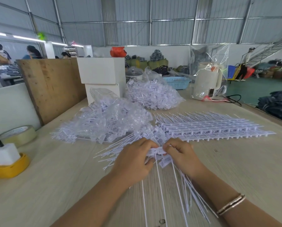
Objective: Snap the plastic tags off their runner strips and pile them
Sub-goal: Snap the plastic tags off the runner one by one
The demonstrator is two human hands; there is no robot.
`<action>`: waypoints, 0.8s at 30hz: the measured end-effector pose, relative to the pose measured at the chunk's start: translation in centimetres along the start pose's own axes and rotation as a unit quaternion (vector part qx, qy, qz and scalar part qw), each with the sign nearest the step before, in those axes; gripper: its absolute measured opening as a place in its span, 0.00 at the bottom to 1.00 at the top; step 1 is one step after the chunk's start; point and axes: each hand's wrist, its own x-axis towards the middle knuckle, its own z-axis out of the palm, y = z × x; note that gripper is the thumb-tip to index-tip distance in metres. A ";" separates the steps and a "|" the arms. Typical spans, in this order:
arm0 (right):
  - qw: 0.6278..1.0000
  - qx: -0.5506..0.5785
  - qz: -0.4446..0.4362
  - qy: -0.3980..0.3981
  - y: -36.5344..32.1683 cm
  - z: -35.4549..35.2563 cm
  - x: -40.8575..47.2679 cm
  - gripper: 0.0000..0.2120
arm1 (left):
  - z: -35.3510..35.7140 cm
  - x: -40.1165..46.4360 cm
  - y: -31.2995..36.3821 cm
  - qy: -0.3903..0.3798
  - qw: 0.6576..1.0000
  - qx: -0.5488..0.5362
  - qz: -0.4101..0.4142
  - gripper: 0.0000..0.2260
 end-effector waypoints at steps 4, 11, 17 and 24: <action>0.999 -0.002 -0.020 -0.029 -0.4 0.1 -0.2 0.13 | 0.0 0.2 -0.1 0.025 1.000 0.016 -0.001 0.07; 0.999 0.023 -0.024 -0.036 -1.1 0.0 -0.2 0.06 | -0.1 0.2 0.0 0.015 0.999 0.033 -0.040 0.09; 0.997 -0.042 -0.068 0.011 -1.2 0.1 -0.3 0.13 | -0.1 0.4 -0.3 -0.012 0.998 0.032 -0.057 0.11; 0.995 -0.049 -0.087 0.032 -1.4 0.1 -0.5 0.15 | -0.2 0.2 -0.4 0.012 0.999 0.004 -0.035 0.09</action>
